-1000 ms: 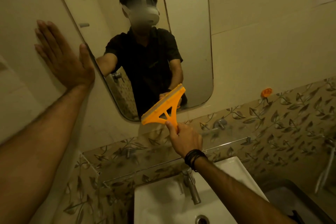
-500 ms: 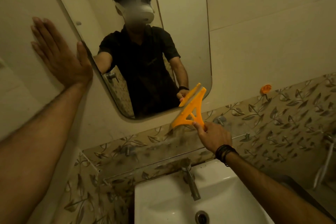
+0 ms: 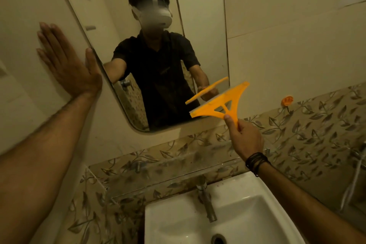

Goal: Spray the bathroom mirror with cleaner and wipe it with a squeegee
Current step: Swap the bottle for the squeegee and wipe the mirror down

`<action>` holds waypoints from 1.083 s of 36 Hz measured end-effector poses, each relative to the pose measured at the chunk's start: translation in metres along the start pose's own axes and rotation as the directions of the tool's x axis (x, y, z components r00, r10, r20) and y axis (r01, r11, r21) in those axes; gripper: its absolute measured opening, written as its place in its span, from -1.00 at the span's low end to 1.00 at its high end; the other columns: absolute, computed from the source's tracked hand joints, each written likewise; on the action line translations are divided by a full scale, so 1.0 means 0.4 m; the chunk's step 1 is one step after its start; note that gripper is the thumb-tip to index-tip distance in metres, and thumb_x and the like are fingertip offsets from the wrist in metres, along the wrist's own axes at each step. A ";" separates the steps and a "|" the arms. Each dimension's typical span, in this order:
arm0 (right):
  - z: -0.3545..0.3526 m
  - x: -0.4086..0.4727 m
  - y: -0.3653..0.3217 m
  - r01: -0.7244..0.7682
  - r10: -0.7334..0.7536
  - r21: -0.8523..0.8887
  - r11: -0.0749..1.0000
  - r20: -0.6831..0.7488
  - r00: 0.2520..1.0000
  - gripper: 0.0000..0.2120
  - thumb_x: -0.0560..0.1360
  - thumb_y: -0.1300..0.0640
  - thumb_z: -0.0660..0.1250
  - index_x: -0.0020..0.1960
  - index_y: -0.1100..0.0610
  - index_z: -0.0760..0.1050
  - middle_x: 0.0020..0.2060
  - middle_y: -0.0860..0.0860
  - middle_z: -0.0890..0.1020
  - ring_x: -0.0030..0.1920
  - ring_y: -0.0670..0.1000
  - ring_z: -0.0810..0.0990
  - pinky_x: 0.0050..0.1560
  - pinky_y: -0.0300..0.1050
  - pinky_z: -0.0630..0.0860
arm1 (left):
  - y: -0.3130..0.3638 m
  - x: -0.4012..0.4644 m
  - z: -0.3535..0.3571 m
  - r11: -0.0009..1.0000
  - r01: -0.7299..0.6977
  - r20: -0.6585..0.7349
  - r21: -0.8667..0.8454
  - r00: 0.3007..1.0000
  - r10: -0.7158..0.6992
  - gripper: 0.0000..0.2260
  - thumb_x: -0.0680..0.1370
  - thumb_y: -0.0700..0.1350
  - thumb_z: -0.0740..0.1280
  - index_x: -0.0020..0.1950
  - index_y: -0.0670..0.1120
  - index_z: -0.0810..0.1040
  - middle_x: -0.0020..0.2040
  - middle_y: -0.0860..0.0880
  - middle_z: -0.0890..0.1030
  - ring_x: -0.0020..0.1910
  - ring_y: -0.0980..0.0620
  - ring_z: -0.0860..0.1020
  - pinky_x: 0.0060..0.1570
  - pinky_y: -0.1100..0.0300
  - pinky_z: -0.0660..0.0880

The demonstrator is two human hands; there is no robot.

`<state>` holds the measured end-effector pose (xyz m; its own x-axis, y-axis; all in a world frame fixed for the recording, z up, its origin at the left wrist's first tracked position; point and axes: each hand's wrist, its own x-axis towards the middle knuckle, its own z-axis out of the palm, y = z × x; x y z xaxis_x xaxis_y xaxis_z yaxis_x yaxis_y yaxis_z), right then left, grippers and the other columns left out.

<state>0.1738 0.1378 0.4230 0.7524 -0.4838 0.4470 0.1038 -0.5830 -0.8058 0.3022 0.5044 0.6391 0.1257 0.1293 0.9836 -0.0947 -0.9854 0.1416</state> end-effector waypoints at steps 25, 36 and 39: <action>-0.030 0.200 -0.437 0.506 -0.485 0.156 0.848 -0.157 0.860 -0.64 0.55 -0.18 0.20 0.15 0.08 0.42 -0.43 -0.18 0.39 -0.33 -0.27 0.52 -0.42 -0.40 0.42 | -0.013 0.003 0.008 1.000 0.020 0.089 0.005 0.996 -0.021 -0.31 0.67 0.18 0.01 0.69 -0.18 0.01 0.70 -0.16 0.03 0.68 -0.14 0.02 0.63 -0.19 0.00; -0.026 0.286 -0.615 0.780 -0.780 -0.040 0.625 -0.047 0.623 -0.50 0.61 -0.12 0.02 0.52 -0.25 -0.02 0.07 0.03 0.55 -0.37 -0.25 0.30 -0.35 -0.38 0.23 | -0.020 0.004 0.013 0.999 0.021 0.113 -0.028 0.993 -0.018 -0.29 0.67 0.25 -0.10 0.69 -0.17 0.04 0.70 -0.13 0.04 0.68 -0.11 0.03 0.64 -0.15 -0.01; -0.022 0.304 -0.664 0.799 -0.801 -0.060 0.599 -0.033 0.598 -0.47 0.62 0.06 0.19 0.51 -0.18 0.07 0.06 0.03 0.53 -0.28 -0.23 0.27 -0.34 -0.38 0.23 | -0.016 0.006 0.011 0.999 0.024 0.110 -0.026 0.994 -0.021 -0.28 0.67 0.27 -0.13 0.69 -0.17 0.05 0.70 -0.13 0.05 0.68 -0.11 0.04 0.64 -0.14 0.00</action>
<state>0.2320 0.2282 0.6946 0.3452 0.1559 0.9255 0.6237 -0.7749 -0.1021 0.3074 0.5107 0.6399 0.2361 0.1373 0.9620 -0.1172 -0.9787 0.1685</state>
